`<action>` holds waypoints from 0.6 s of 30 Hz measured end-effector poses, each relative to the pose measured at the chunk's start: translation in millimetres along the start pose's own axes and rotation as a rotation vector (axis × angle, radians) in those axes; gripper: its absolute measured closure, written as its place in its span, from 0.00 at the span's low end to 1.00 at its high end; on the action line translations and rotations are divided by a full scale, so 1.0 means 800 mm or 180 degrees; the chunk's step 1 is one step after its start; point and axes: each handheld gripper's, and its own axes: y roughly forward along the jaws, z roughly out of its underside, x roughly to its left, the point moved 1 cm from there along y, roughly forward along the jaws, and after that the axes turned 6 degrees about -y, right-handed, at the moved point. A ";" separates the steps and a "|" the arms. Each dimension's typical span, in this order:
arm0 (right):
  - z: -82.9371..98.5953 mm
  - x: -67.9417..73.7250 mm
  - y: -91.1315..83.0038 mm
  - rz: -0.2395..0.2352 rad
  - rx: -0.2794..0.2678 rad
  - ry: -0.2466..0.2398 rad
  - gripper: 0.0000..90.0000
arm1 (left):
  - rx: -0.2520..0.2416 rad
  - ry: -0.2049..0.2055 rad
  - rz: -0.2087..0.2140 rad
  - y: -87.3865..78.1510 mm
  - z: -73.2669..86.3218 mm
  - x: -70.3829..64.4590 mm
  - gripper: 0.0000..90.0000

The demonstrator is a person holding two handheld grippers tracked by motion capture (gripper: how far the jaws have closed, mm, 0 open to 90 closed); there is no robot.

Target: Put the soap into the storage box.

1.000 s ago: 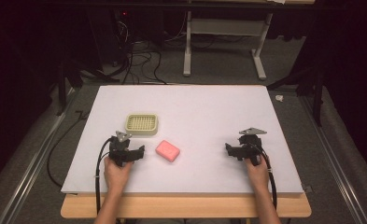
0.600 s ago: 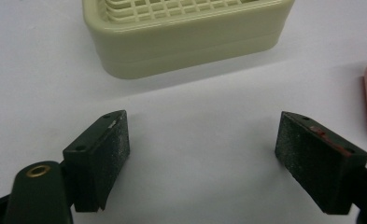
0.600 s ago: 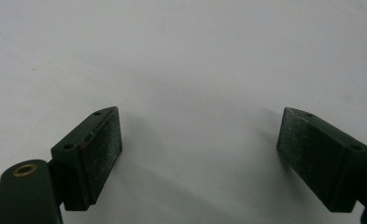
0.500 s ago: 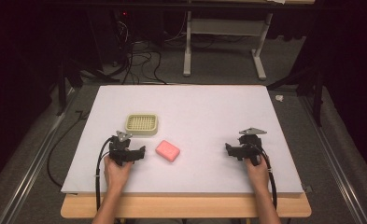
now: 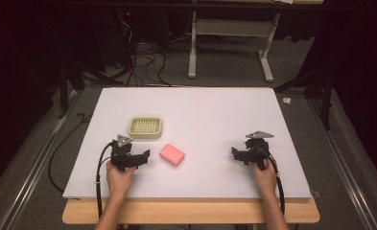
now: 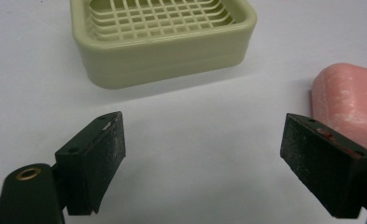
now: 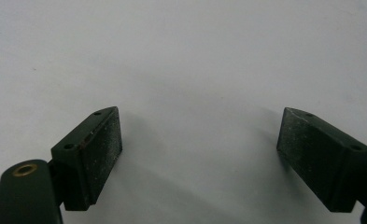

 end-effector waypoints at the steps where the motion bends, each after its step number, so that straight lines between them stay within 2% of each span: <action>1: 0.000 0.000 0.000 0.0000 -0.0001 -0.0004 0.16 | -0.0014 0.0012 0.0042 -0.003 -0.001 -0.002 0.16; 7: 0.000 0.000 0.000 0.0000 -0.0003 0.0000 0.16 | -0.0085 0.0049 0.0142 -0.010 -0.002 -0.011 0.16; 11: 0.000 0.000 0.000 0.0001 -0.0001 0.0006 0.16 | -0.0078 0.0043 0.0216 -0.011 -0.003 -0.016 0.16; 18: 0.000 0.000 0.000 0.0000 -0.0002 0.0001 0.16 | -0.0066 0.0112 0.0290 -0.012 -0.005 -0.028 0.14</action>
